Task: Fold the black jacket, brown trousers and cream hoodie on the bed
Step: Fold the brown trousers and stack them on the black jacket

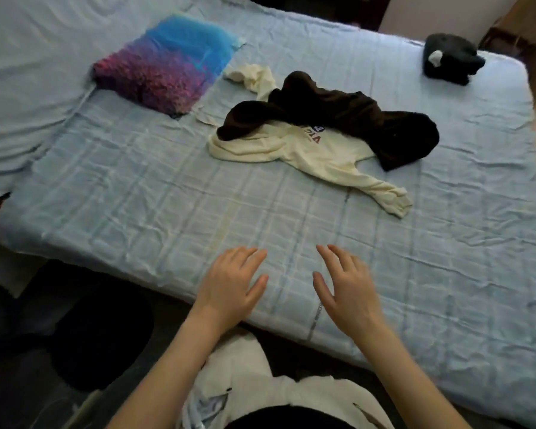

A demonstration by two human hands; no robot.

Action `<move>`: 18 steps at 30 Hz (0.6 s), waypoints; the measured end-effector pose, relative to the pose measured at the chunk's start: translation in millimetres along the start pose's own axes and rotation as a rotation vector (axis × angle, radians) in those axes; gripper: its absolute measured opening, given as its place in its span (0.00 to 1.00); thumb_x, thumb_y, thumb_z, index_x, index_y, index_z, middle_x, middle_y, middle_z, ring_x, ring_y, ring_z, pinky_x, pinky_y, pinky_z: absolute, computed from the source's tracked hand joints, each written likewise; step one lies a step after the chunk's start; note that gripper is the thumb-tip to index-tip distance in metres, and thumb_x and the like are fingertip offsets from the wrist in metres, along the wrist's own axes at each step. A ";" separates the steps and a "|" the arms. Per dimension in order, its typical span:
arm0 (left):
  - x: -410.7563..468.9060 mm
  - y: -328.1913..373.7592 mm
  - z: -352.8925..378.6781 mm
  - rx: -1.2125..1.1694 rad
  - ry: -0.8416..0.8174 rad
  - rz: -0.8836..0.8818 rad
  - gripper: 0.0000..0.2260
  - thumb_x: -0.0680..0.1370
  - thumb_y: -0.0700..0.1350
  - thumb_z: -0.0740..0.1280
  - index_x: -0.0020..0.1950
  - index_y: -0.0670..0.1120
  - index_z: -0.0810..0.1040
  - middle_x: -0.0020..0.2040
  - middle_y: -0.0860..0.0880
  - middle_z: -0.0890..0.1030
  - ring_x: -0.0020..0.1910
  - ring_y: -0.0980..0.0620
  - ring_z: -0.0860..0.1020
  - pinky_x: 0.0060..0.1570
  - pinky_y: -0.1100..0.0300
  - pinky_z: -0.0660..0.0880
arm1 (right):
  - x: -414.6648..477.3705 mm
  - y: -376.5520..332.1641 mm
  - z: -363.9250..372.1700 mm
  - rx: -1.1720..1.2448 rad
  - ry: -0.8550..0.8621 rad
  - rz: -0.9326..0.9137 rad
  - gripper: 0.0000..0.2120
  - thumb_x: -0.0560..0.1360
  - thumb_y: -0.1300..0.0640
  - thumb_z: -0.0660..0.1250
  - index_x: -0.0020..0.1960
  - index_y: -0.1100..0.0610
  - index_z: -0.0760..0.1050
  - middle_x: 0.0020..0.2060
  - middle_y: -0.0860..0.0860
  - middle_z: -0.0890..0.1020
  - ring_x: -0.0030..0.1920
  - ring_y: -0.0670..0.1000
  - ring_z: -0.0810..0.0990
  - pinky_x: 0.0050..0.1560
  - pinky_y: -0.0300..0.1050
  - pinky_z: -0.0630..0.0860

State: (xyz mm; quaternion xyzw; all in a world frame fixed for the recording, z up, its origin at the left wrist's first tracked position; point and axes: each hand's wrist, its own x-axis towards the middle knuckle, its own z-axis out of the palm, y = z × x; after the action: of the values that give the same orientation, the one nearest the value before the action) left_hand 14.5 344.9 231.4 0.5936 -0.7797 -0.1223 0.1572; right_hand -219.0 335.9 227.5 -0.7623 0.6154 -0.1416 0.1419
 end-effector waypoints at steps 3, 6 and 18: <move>42.7 -55.3 -16.4 0.030 0.021 0.107 0.21 0.77 0.52 0.59 0.61 0.42 0.81 0.59 0.42 0.82 0.58 0.40 0.80 0.61 0.45 0.74 | 33.8 -37.5 13.0 0.013 0.074 0.088 0.22 0.77 0.52 0.64 0.69 0.59 0.75 0.62 0.57 0.80 0.61 0.59 0.78 0.60 0.56 0.74; 82.3 -94.1 -32.7 0.045 -0.014 0.187 0.22 0.78 0.53 0.58 0.65 0.43 0.79 0.63 0.42 0.80 0.64 0.39 0.76 0.66 0.41 0.70 | 68.0 -63.3 18.4 -0.031 0.062 0.133 0.25 0.79 0.47 0.57 0.72 0.57 0.72 0.66 0.57 0.77 0.66 0.59 0.75 0.64 0.60 0.71; 242.7 -142.9 17.7 -0.018 -0.169 0.317 0.22 0.79 0.54 0.57 0.68 0.45 0.77 0.66 0.43 0.78 0.67 0.40 0.74 0.69 0.44 0.67 | 211.1 -18.2 48.7 -0.067 0.049 0.267 0.26 0.79 0.46 0.55 0.72 0.57 0.72 0.66 0.57 0.77 0.65 0.60 0.75 0.64 0.60 0.71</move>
State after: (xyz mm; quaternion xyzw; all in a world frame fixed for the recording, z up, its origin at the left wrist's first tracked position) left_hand 74.7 73.1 185.4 0.4494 -0.8729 -0.1522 0.1137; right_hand -140.9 135.1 198.5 -0.6741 0.7191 -0.1193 0.1190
